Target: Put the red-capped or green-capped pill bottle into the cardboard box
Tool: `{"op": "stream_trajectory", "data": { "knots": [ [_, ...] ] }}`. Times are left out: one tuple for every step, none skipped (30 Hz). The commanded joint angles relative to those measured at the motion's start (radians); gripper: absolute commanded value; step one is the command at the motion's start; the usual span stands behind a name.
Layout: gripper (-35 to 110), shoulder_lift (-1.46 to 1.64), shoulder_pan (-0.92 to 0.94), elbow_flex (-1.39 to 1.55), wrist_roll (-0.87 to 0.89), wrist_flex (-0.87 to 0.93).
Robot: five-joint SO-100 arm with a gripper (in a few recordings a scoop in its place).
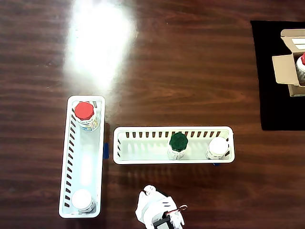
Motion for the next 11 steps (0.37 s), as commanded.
{"op": "stream_trajectory", "data": {
  "knots": [
    [1, 0.081, -0.035, 0.002, -0.029, 0.006],
    [1, 0.081, -0.035, 0.002, -0.038, 0.006],
    [1, 0.081, -0.035, 0.002, -0.048, 0.006],
    [1, 0.081, -0.035, 0.002, -0.055, 0.006],
    [1, 0.081, -0.035, 0.002, -0.060, 0.006],
    [1, 0.081, -0.035, 0.002, -0.066, 0.006],
    [1, 0.081, -0.035, 0.002, -0.071, 0.006],
    [1, 0.081, -0.035, 0.002, -0.077, 0.006],
    [1, 0.081, -0.035, 0.002, -0.081, 0.006],
    [1, 0.081, -0.035, 0.002, -0.087, 0.006],
    [1, 0.081, -0.035, 0.002, -0.091, 0.006]
  ]
}}
